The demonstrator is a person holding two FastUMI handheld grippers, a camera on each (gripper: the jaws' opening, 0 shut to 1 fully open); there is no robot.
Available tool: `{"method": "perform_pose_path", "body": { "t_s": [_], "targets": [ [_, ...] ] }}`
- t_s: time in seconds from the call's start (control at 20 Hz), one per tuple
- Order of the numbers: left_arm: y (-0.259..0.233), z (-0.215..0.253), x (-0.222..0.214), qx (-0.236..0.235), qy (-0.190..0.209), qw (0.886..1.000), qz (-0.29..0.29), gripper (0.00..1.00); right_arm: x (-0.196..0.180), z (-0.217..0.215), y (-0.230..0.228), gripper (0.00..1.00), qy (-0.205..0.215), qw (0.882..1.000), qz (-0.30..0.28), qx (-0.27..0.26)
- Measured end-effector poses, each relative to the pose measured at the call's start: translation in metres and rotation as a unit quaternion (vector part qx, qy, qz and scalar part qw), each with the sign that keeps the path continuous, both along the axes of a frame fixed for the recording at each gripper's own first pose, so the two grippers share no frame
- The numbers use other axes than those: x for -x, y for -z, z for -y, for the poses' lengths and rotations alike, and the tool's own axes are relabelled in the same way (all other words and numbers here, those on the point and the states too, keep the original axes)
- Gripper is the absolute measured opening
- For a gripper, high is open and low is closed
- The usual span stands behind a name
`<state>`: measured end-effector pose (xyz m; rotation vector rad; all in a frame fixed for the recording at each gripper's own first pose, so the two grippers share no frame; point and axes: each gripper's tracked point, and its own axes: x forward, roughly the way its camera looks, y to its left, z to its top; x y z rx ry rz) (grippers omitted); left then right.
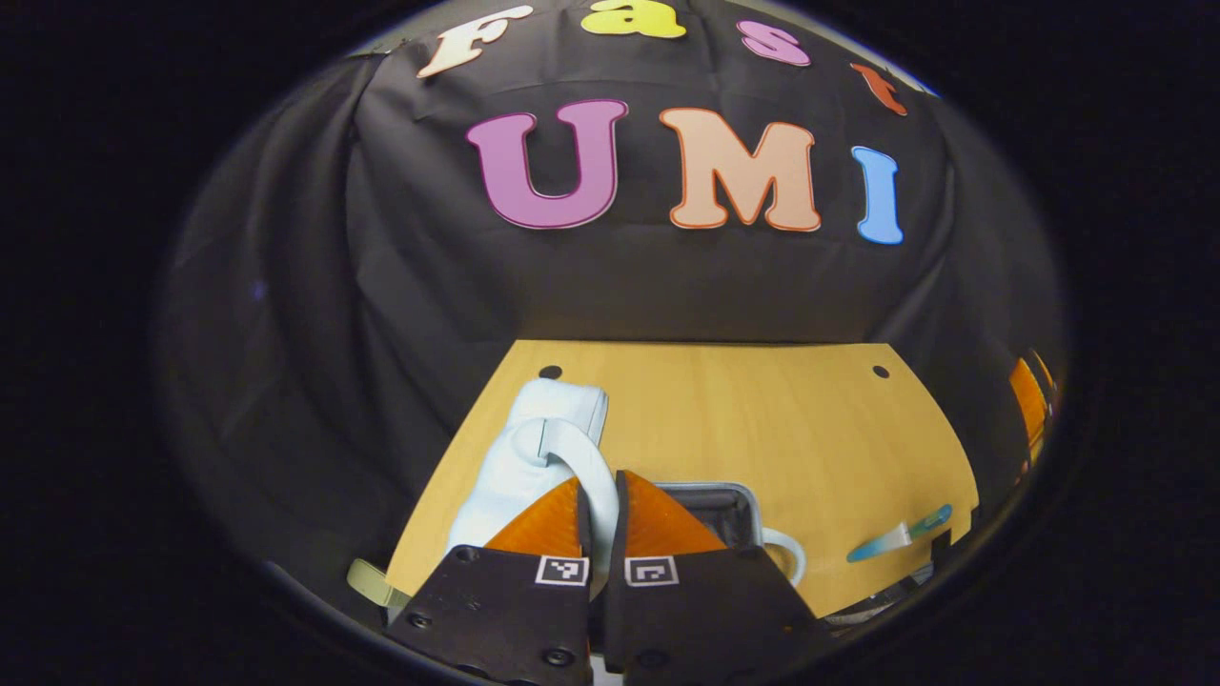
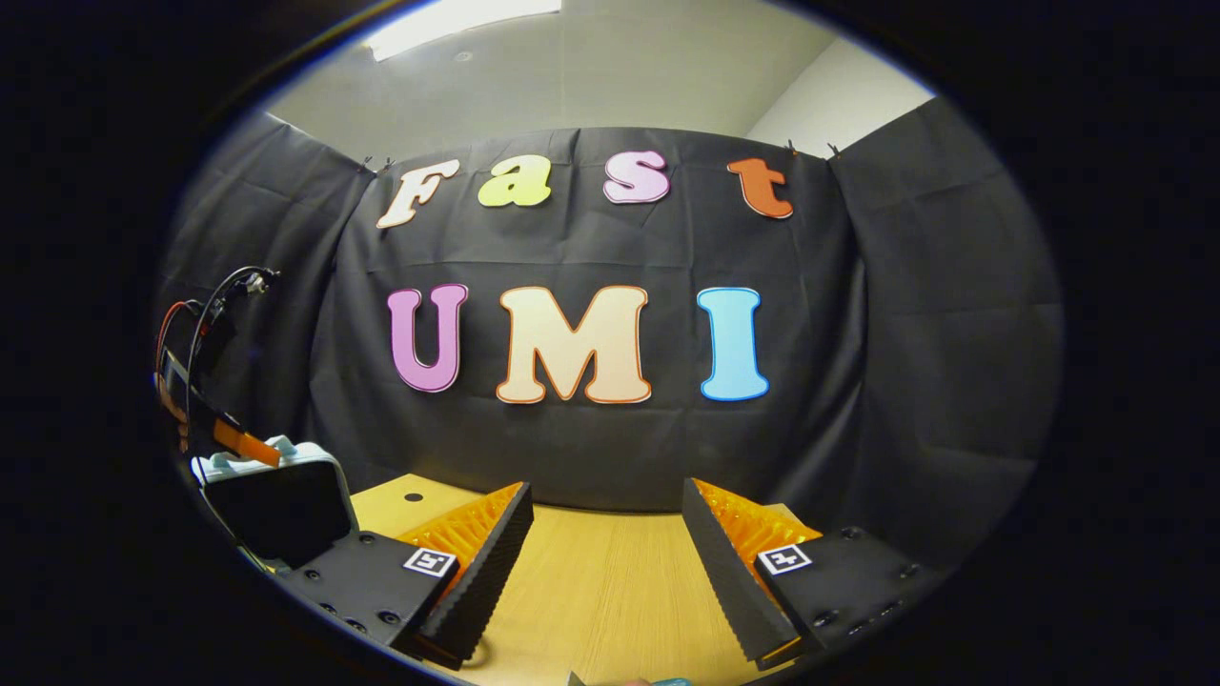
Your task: First open the suitcase, pack the skin care products into it, and then close the suitcase.
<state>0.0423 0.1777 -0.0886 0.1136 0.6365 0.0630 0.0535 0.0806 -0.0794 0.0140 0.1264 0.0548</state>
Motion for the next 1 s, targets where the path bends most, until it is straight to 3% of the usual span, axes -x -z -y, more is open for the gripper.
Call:
{"method": "perform_pose_path", "body": {
  "t_s": [0.25, 0.55, 1.0],
  "targets": [
    [-0.003, -0.066, -0.010, -0.007, -0.022, 1.000, 0.010, 0.00, -0.002, -0.021, -0.007, 0.99, 0.017, 1.000, 0.011, 0.004],
    [0.013, -0.157, -0.011, -0.004, -0.076, 0.997, -0.005, 0.00, -0.002, -0.050, -0.006, 0.99, 0.022, 1.000, 0.010, 0.016],
    [0.058, -0.241, -0.009, -0.030, -0.122, 0.992, -0.033, 0.00, -0.008, -0.073, -0.003, 0.99, 0.019, 1.000, 0.003, 0.024]
  ]
}}
